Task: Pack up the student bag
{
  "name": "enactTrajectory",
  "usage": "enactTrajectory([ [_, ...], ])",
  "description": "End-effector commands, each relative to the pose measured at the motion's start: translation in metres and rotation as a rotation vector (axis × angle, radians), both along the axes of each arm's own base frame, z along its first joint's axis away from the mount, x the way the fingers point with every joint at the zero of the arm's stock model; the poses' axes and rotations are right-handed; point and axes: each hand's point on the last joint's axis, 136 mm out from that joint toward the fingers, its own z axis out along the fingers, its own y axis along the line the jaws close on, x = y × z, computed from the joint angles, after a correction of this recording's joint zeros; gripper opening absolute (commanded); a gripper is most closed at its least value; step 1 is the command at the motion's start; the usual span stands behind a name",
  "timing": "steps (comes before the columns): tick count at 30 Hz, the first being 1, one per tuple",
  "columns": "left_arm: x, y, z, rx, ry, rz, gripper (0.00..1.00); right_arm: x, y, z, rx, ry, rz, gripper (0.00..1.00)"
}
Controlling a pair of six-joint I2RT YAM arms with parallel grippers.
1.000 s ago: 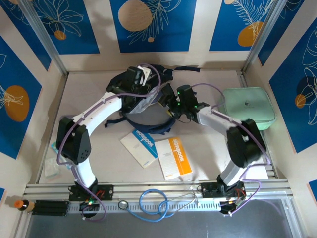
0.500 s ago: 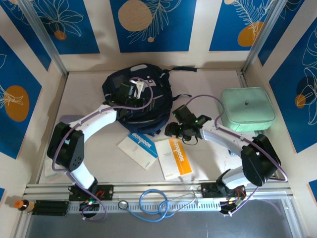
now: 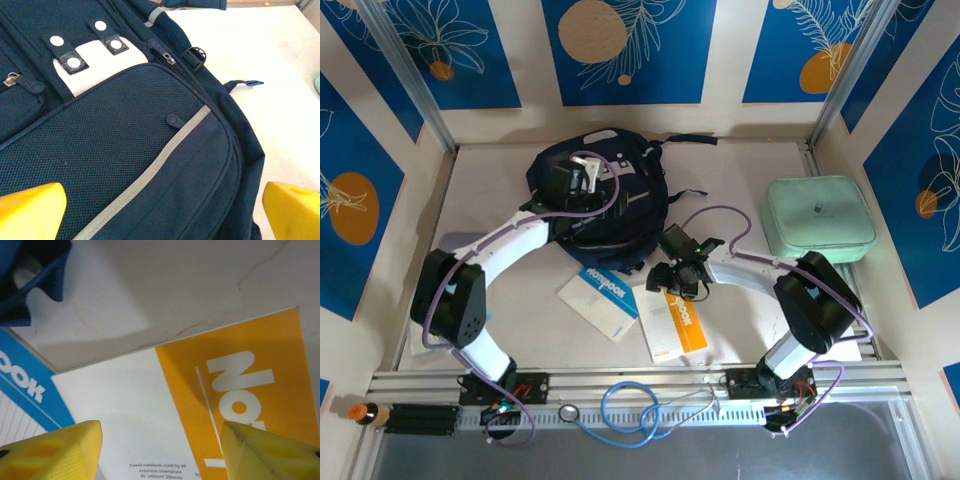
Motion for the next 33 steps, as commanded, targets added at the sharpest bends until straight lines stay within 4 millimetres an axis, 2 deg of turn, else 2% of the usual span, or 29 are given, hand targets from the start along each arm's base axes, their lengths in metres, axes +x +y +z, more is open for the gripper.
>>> enactTrajectory([
  [1,-0.004,0.000,0.013,-0.038,-0.020,-0.020,1.00,-0.001,-0.006,-0.010,-0.004,0.035,-0.043,0.64],
  [8,-0.005,-0.014,0.018,-0.065,0.000,-0.087,1.00,0.001,-0.038,-0.026,-0.081,0.078,-0.176,0.64],
  [14,-0.013,-0.039,0.020,-0.120,0.068,-0.195,1.00,0.013,-0.063,-0.024,-0.095,0.094,-0.240,0.64],
  [20,-0.027,-0.067,0.016,-0.185,0.169,-0.244,1.00,0.040,-0.085,-0.019,-0.094,0.076,-0.280,0.63],
  [28,-0.049,-0.123,-0.001,-0.237,0.285,-0.311,0.93,0.091,-0.111,-0.015,-0.122,0.010,-0.318,0.63],
  [33,-0.066,-0.153,-0.017,-0.248,0.377,-0.360,0.90,0.117,-0.121,0.004,-0.091,-0.065,-0.351,0.61],
])
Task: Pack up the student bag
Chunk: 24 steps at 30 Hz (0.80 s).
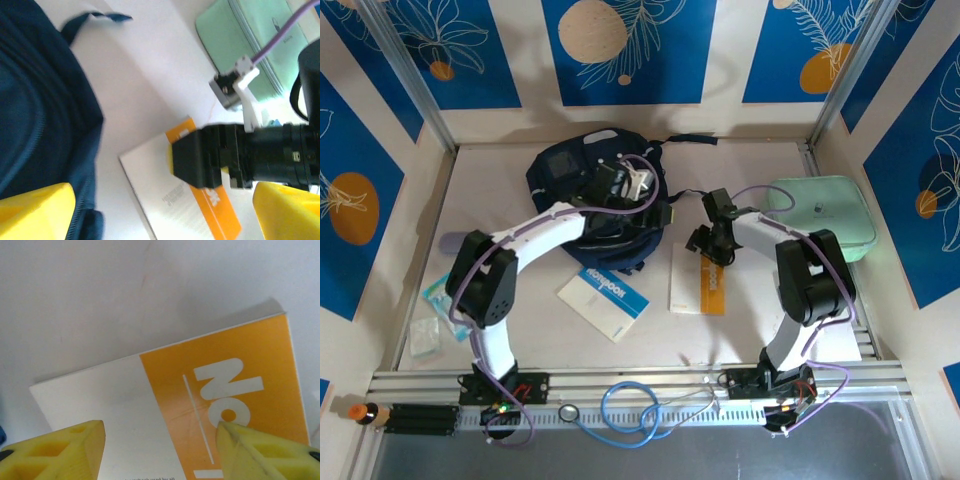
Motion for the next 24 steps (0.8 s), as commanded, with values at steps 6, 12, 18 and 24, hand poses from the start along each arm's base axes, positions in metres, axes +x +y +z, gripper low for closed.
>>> enactTrajectory([
  [6,-0.037,-0.037,-0.027,0.024,0.178,-0.019,0.84,-0.001,-0.009,0.030,0.036,-0.069,-0.030,0.62],
  [12,-0.056,-0.053,-0.066,0.048,0.338,0.031,0.71,-0.032,-0.018,0.016,0.066,-0.009,-0.108,0.62],
  [18,-0.057,-0.056,-0.086,0.067,0.372,0.032,0.60,-0.037,-0.020,0.007,0.090,0.018,-0.124,0.59],
  [24,-0.061,-0.053,-0.111,0.138,0.413,0.043,0.55,-0.035,-0.023,0.003,0.089,0.030,-0.126,0.57],
])
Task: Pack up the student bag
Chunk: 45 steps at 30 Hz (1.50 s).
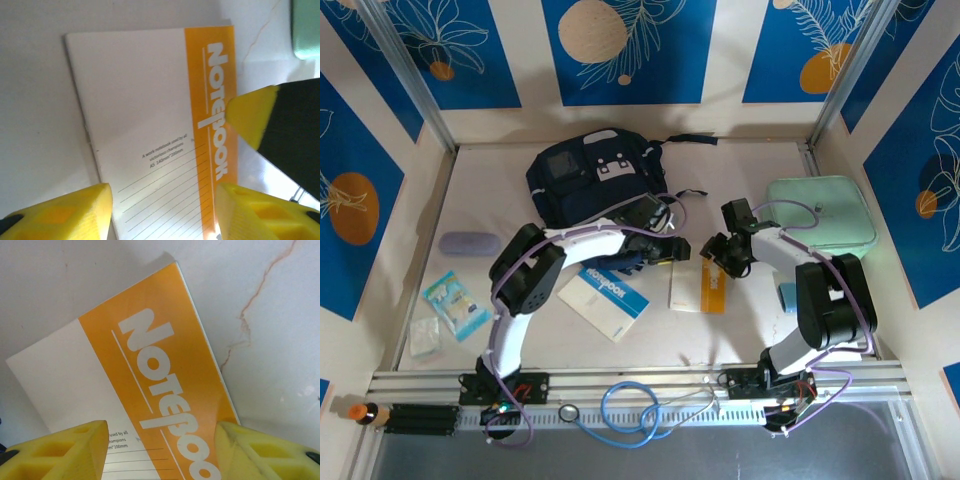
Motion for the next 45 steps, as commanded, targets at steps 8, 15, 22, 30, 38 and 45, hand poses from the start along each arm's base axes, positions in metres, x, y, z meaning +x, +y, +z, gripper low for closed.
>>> enactTrajectory([
  [8,0.007,0.013,-0.025,0.148,0.019,0.052,0.52,-0.005,-0.001,-0.010,0.017,0.051,-0.030,0.56],
  [15,0.003,0.003,-0.033,0.116,0.059,0.029,0.45,-0.006,0.001,-0.014,0.031,0.069,-0.034,0.56],
  [22,0.004,0.001,-0.038,0.123,0.069,0.012,0.41,-0.007,0.000,-0.013,0.008,0.060,-0.046,0.56],
  [30,0.001,-0.012,-0.037,0.062,0.105,-0.014,0.42,-0.007,0.006,-0.020,0.026,0.076,-0.035,0.56],
  [38,-0.003,-0.031,0.008,-0.105,0.042,-0.105,0.40,-0.008,0.005,-0.019,0.001,0.075,-0.038,0.56],
  [45,-0.004,-0.028,0.046,-0.205,-0.102,-0.127,0.31,-0.005,0.005,-0.020,-0.016,0.076,-0.044,0.56],
])
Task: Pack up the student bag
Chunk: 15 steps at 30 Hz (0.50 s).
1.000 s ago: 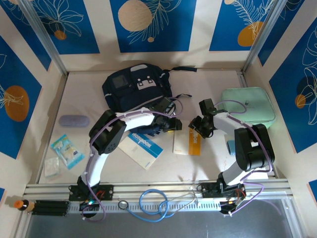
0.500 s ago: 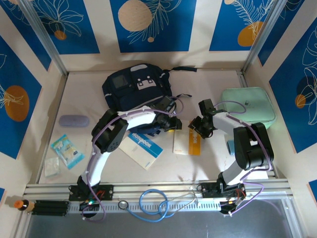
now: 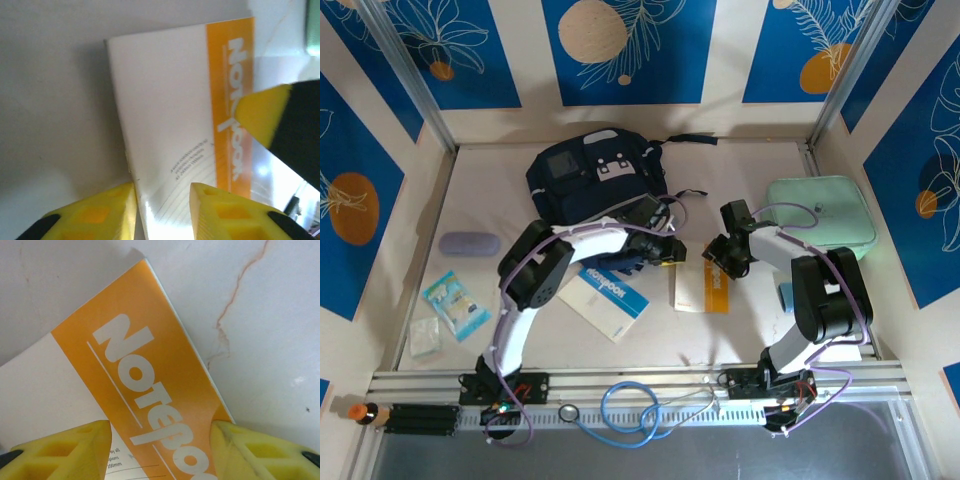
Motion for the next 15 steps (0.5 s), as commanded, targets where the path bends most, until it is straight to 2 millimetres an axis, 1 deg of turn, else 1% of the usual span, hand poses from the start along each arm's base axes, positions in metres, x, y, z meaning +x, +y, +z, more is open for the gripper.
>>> enactTrajectory([
  [1,-0.004,-0.019,0.055,-0.164,-0.142,-0.077,0.29,-0.005,0.009,-0.008,0.009,0.042,0.006,0.55],
  [3,-0.005,-0.018,0.053,-0.165,-0.149,-0.084,0.26,-0.004,0.010,-0.007,0.005,0.047,0.011,0.55],
  [7,-0.007,-0.022,0.047,-0.172,-0.115,-0.093,0.26,-0.003,0.013,-0.007,0.009,0.045,0.019,0.55],
  [11,-0.005,-0.021,0.033,-0.124,-0.085,-0.081,0.26,-0.002,0.018,-0.007,0.025,0.044,0.025,0.55],
  [15,0.000,-0.017,0.028,-0.092,-0.086,-0.069,0.26,-0.002,0.020,-0.007,0.033,0.044,0.026,0.54],
])
